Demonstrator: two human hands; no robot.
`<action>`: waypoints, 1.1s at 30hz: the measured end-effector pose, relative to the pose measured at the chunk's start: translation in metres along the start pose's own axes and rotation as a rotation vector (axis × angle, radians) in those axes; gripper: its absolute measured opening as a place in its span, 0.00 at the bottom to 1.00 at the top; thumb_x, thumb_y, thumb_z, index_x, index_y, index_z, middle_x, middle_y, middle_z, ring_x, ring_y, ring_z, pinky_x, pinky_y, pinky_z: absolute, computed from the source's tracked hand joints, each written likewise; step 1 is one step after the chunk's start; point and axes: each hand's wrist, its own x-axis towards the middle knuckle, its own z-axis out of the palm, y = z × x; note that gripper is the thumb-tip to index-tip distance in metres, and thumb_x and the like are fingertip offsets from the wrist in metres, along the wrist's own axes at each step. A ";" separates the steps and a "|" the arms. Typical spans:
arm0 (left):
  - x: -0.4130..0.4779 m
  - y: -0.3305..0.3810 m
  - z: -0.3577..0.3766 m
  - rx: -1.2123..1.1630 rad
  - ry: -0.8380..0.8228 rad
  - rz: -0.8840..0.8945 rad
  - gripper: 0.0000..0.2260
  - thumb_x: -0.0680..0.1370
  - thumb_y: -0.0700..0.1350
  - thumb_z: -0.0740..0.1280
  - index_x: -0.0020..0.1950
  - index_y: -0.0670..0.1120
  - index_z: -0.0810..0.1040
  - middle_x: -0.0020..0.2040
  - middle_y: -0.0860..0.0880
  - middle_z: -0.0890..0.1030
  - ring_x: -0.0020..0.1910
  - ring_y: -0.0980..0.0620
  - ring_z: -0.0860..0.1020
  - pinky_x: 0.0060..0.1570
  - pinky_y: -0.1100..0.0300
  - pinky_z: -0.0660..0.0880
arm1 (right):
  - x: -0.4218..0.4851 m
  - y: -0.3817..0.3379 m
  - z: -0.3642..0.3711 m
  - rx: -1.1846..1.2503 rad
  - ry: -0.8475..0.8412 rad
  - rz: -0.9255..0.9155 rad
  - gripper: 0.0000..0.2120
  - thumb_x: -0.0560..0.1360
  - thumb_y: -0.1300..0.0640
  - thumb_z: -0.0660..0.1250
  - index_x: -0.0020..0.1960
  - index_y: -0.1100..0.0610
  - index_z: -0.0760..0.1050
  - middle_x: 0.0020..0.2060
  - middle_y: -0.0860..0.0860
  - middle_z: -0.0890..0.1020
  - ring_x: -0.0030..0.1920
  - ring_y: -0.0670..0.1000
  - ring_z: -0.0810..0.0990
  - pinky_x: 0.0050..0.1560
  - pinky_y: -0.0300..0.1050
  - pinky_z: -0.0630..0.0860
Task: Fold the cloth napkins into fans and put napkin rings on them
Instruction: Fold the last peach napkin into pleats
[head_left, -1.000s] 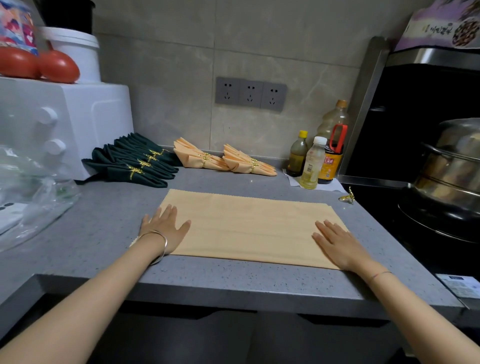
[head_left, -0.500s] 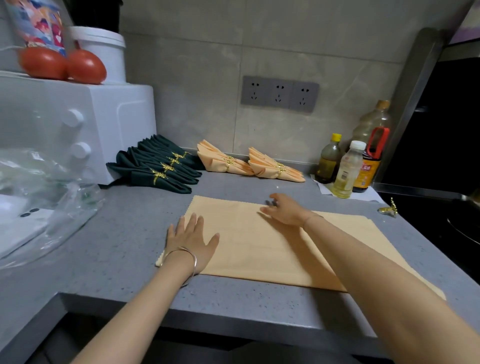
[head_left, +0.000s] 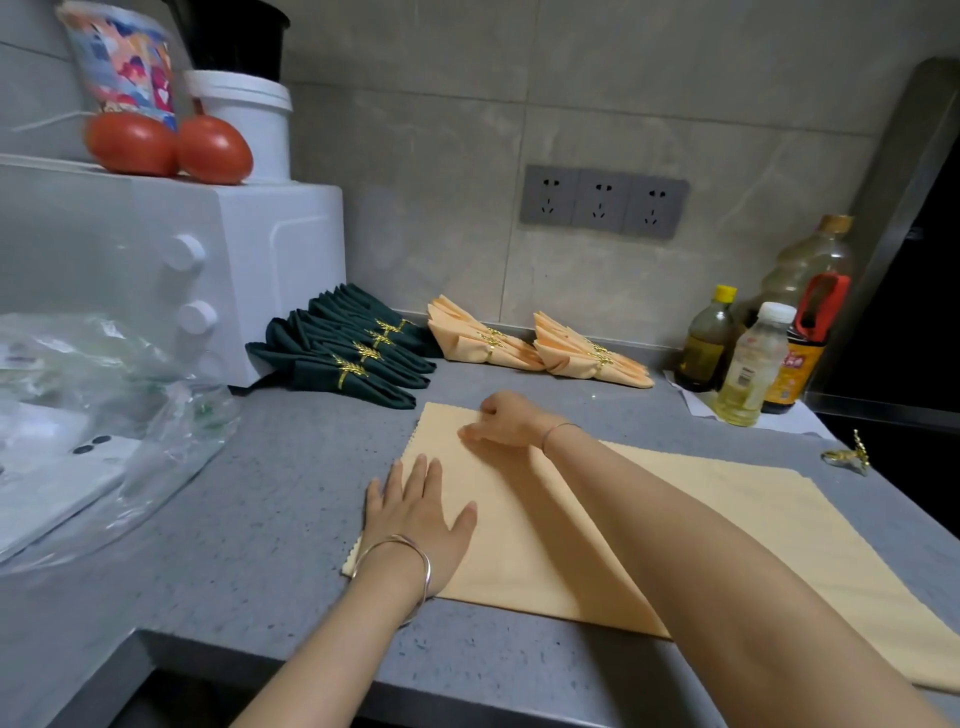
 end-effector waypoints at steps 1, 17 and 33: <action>0.000 0.000 0.000 -0.003 0.005 -0.003 0.31 0.81 0.61 0.44 0.78 0.48 0.39 0.78 0.52 0.39 0.77 0.49 0.38 0.74 0.49 0.38 | 0.000 -0.008 0.001 0.030 -0.006 -0.035 0.14 0.75 0.45 0.65 0.50 0.56 0.76 0.53 0.55 0.78 0.53 0.54 0.74 0.51 0.46 0.70; -0.002 0.001 0.000 -0.086 0.064 -0.024 0.36 0.80 0.62 0.49 0.77 0.45 0.35 0.78 0.49 0.38 0.77 0.50 0.40 0.74 0.51 0.39 | -0.005 -0.018 0.004 0.107 -0.006 0.056 0.30 0.72 0.47 0.71 0.68 0.60 0.69 0.64 0.55 0.73 0.65 0.56 0.71 0.61 0.47 0.68; -0.036 -0.015 -0.026 -0.205 0.034 0.136 0.23 0.83 0.55 0.42 0.79 0.52 0.48 0.79 0.53 0.50 0.77 0.51 0.49 0.75 0.51 0.47 | -0.193 0.037 -0.024 -0.101 0.382 -0.314 0.09 0.75 0.58 0.68 0.53 0.48 0.81 0.50 0.44 0.84 0.51 0.45 0.80 0.49 0.35 0.72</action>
